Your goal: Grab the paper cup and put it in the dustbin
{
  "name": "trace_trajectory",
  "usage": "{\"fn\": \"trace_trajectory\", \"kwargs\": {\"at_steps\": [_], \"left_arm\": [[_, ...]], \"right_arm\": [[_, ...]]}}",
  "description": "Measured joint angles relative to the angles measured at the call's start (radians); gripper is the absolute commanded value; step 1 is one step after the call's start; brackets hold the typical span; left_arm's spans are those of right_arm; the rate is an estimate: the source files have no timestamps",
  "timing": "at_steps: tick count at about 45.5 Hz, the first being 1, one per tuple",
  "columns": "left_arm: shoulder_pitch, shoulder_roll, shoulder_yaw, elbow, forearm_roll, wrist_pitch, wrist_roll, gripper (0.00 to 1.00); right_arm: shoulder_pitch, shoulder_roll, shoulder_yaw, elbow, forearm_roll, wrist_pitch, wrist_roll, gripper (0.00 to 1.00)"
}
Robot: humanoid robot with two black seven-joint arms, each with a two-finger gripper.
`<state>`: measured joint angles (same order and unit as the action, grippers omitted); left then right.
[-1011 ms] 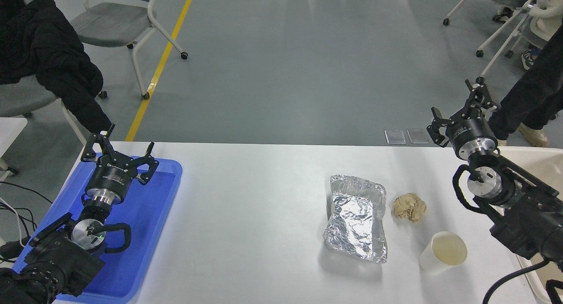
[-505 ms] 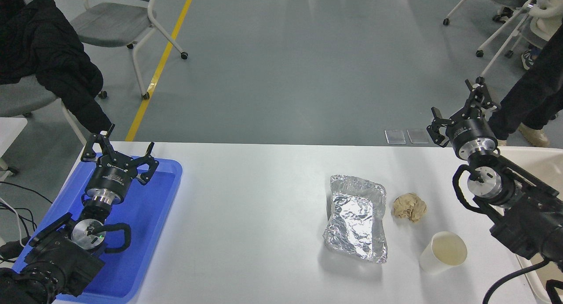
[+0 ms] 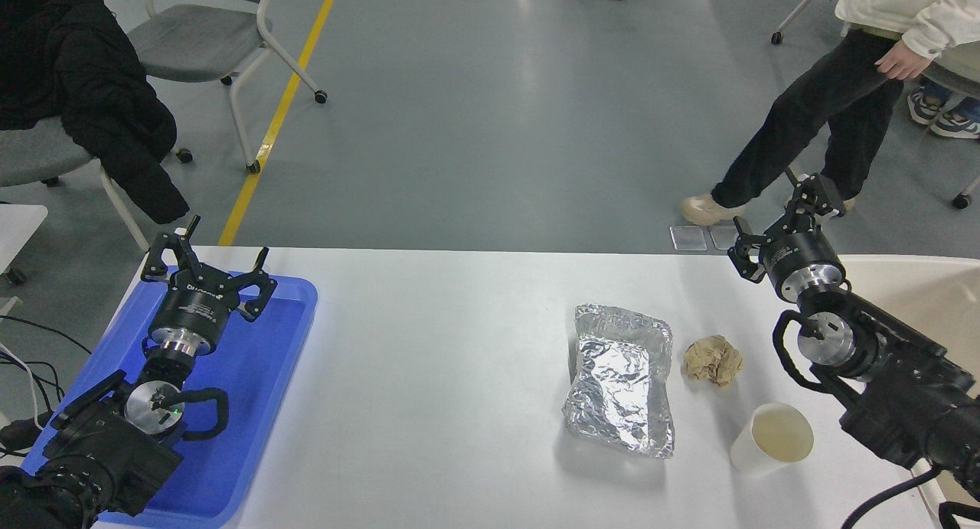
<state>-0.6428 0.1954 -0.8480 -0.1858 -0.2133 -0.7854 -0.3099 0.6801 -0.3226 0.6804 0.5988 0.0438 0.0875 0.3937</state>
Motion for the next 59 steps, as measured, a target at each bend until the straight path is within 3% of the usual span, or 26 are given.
{"fn": "trace_trajectory", "kwargs": {"at_steps": [9, 19, 26, 40, 49, 59], "left_arm": [[-0.001, 0.0, 0.002, -0.002, 0.0, 0.0, 0.002, 1.0], [-0.001, -0.001, 0.002, -0.004, 0.0, 0.0, 0.003, 1.0], [-0.001, -0.001, 0.003, -0.005, 0.0, 0.0, 0.004, 1.0], [-0.002, -0.001, 0.003, -0.006, 0.0, 0.0, 0.005, 1.0], [-0.001, 0.0, 0.003, -0.005, 0.0, 0.0, 0.004, 1.0], [-0.001, 0.001, 0.003, -0.005, 0.0, 0.0, 0.004, 1.0]], "right_arm": [[0.038, -0.04, -0.126, 0.021, -0.053, 0.005, -0.004, 1.0], [0.114, -0.176, -0.392, 0.154, -0.104, 0.004, -0.026, 1.0], [0.181, -0.297, -0.56, 0.293, -0.166, 0.003, -0.073, 1.0], [0.347, -0.521, -0.802, 0.554, -0.334, 0.02, -0.211, 1.0], [0.505, -0.601, -0.955, 0.654, -0.415, 0.071, -0.267, 1.0], [0.732, -0.635, -1.146, 0.707, -0.47, 0.149, -0.298, 1.0]]}}
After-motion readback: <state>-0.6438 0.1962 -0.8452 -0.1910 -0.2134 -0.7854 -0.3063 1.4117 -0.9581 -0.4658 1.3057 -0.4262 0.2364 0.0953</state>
